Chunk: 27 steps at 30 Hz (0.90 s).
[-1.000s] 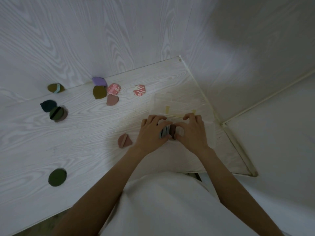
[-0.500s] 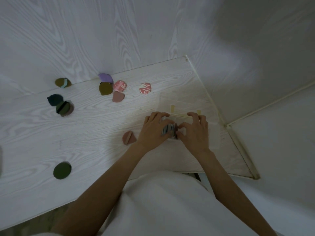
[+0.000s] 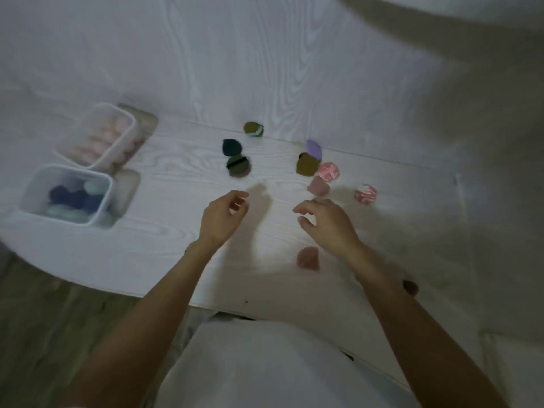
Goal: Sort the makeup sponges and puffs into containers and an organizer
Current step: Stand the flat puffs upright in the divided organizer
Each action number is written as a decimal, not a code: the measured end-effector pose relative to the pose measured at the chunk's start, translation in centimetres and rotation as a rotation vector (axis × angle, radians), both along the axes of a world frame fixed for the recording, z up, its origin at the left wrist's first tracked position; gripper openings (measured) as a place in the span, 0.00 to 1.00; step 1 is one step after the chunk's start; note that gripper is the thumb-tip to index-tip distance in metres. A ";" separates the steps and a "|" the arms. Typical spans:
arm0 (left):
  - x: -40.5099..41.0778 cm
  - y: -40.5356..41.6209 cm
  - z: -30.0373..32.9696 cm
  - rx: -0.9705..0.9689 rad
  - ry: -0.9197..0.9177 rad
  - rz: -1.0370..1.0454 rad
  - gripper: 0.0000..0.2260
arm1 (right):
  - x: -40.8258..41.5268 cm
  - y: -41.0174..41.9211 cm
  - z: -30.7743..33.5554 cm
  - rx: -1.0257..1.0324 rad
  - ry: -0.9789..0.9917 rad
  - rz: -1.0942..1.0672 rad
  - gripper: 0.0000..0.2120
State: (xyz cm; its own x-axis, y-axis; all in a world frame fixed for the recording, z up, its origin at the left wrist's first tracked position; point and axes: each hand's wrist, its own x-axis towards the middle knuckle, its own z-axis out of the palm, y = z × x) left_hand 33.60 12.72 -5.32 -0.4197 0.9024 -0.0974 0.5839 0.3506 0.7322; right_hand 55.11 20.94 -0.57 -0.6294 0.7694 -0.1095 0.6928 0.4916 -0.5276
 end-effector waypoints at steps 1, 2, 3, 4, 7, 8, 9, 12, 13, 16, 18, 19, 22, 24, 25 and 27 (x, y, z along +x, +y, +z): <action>-2.3 -0.1 -0.4 -0.052 -0.001 0.051 0.11 | -2.6 0.9 -0.4 -0.015 0.002 0.022 0.10; -3.8 0.1 -0.8 -0.095 0.007 0.079 0.13 | -4.6 1.8 -0.8 -0.030 0.005 0.024 0.11; -5.0 0.3 -1.1 -0.124 0.021 0.094 0.14 | -6.4 2.7 -1.4 -0.050 0.004 0.011 0.12; -6.4 0.6 -1.5 -0.144 0.034 0.106 0.16 | -8.5 3.6 -2.1 -0.063 -0.008 0.000 0.14; -9.4 2.6 -2.4 -0.135 0.025 0.086 0.19 | -14.3 5.7 -4.6 -0.106 -0.093 -0.070 0.20; -9.6 3.4 -2.5 -0.120 0.017 0.072 0.20 | -15.5 5.9 -5.3 -0.121 -0.122 -0.095 0.23; -10.0 4.3 -2.7 -0.110 0.004 0.061 0.20 | -16.8 6.2 -6.1 -0.134 -0.152 -0.121 0.26; -10.8 7.5 -3.3 -0.126 -0.050 0.045 0.20 | -19.9 6.7 -8.0 -0.112 -0.190 -0.177 0.34; -10.8 8.4 -3.6 -0.137 -0.057 0.041 0.19 | -20.6 6.7 -8.5 -0.085 -0.174 -0.181 0.35; -10.7 10.0 -4.5 -0.159 -0.014 0.013 0.19 | -21.5 6.5 -8.8 -0.054 -0.100 -0.235 0.34; -10.5 10.3 -5.2 -0.145 -0.003 -0.001 0.16 | -21.1 6.0 -8.5 -0.061 -0.101 -0.273 0.34; -10.6 10.1 -5.3 -0.129 -0.007 0.007 0.14 | -20.8 5.7 -8.2 -0.064 -0.096 -0.271 0.35; -9.8 9.9 -5.5 -0.094 -0.022 -0.012 0.12 | -18.3 4.7 -7.9 -0.072 -0.092 -0.283 0.37; -8.7 9.5 -5.4 -0.072 0.008 -0.074 0.13 | -16.1 4.0 -7.8 -0.081 -0.133 -0.298 0.36; -8.2 9.1 -5.4 -0.057 0.038 -0.116 0.14 | -15.0 3.8 -7.7 -0.083 -0.170 -0.306 0.35; -6.8 8.3 -5.1 0.013 0.106 -0.251 0.15 | -12.4 3.2 -7.4 -0.078 -0.235 -0.337 0.31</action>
